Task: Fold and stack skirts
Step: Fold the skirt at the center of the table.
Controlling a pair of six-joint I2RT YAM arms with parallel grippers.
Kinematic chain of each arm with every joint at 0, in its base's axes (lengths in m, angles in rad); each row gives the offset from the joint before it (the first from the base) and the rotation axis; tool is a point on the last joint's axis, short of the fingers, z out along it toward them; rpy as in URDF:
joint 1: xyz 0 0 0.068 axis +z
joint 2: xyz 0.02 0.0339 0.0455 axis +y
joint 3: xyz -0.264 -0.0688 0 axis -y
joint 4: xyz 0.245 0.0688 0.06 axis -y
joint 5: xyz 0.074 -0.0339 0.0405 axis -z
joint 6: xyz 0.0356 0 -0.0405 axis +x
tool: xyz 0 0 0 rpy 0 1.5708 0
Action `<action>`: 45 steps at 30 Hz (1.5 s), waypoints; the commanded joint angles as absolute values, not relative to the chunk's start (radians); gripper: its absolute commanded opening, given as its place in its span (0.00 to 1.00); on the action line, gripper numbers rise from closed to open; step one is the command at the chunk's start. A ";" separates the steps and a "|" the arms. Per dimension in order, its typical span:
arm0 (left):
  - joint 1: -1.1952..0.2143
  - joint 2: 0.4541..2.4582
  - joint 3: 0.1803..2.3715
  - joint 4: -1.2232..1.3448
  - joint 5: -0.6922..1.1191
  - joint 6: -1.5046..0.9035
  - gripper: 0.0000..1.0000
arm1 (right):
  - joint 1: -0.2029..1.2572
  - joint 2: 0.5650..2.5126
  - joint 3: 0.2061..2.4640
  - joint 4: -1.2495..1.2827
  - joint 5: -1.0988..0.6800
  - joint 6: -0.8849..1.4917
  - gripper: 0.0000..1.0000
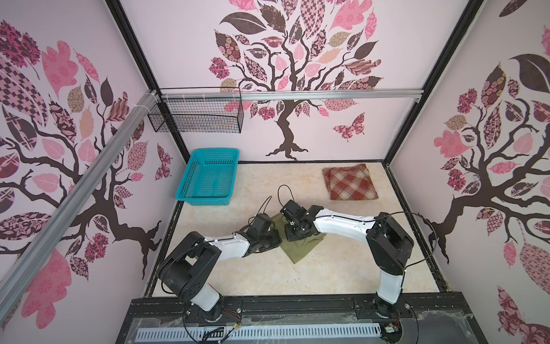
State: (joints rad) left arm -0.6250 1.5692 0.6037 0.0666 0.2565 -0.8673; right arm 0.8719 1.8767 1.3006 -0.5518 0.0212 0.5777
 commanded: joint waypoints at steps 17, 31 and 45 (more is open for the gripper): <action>-0.609 1.420 0.540 -0.003 0.242 -0.905 0.10 | 0.884 1.921 1.307 -0.519 -0.019 0.590 0.39; -0.596 1.227 0.533 -0.156 0.154 -0.894 0.11 | 0.885 1.791 1.275 -0.443 -0.089 0.612 0.58; -0.592 1.230 0.624 -0.220 0.142 -0.844 0.12 | 0.826 1.570 1.131 -0.339 -0.126 0.626 0.69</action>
State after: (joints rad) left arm -0.5980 1.2377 0.5655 -0.2096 0.1509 -0.8738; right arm 0.8593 1.6375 1.1816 -0.3683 -0.1055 0.6125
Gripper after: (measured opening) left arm 0.122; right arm 0.693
